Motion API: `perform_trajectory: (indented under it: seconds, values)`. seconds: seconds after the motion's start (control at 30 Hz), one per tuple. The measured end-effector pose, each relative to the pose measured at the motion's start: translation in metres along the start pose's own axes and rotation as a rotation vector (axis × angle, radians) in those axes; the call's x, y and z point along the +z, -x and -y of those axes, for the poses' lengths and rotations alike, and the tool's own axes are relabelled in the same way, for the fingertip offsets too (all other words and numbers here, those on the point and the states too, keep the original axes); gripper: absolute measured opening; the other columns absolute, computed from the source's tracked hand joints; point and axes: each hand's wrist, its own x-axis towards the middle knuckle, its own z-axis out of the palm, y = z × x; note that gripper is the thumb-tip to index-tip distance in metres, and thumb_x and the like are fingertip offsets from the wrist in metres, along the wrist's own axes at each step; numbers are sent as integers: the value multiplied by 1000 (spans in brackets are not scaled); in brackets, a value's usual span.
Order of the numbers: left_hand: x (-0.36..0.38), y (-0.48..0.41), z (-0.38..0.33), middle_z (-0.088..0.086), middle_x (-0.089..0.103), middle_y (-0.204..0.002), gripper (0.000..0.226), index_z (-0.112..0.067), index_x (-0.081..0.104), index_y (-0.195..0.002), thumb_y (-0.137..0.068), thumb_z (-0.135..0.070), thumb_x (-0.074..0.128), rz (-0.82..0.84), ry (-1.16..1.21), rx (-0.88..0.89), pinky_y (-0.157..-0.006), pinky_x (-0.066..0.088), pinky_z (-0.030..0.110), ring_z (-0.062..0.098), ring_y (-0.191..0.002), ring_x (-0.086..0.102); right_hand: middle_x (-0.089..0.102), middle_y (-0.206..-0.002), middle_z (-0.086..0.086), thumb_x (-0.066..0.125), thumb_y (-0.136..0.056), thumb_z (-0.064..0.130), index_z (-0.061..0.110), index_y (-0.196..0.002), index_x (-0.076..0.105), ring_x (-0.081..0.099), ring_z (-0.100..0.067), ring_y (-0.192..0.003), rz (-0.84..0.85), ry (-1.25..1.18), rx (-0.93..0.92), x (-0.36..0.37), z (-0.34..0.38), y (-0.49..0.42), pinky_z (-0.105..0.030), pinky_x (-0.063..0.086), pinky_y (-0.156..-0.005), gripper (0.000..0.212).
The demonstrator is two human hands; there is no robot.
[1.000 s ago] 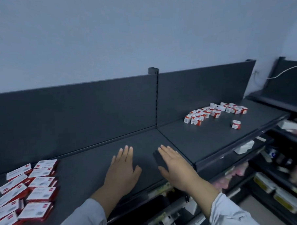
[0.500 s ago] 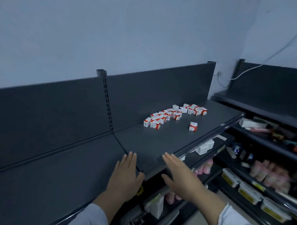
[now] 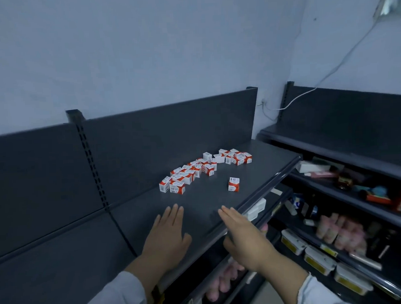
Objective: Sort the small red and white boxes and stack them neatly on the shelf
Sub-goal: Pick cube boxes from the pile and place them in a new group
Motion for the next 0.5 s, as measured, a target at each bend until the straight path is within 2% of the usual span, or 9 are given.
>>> perform_trajectory:
  seconds: [0.2,0.5]
  values:
    - [-2,-87,-13,2,-13,-163,70,-14,-5,-155,-99,-39,29,-33,36,64,-122,-4,35,16,-150,-12,-4,-165,4,41,-97,19,18,-157,2,-5,-10,-151,9,55,29,-22,-46,-53,-18,-9,-116,72]
    - [3,-177,-47,0,-12,-163,71,-17,-6,-156,-100,-39,32,47,69,101,-119,-6,35,16,-149,-13,-3,-164,7,39,-96,20,20,-157,0,-6,-7,-150,11,41,104,-27,-108,-111,-16,-10,-114,72]
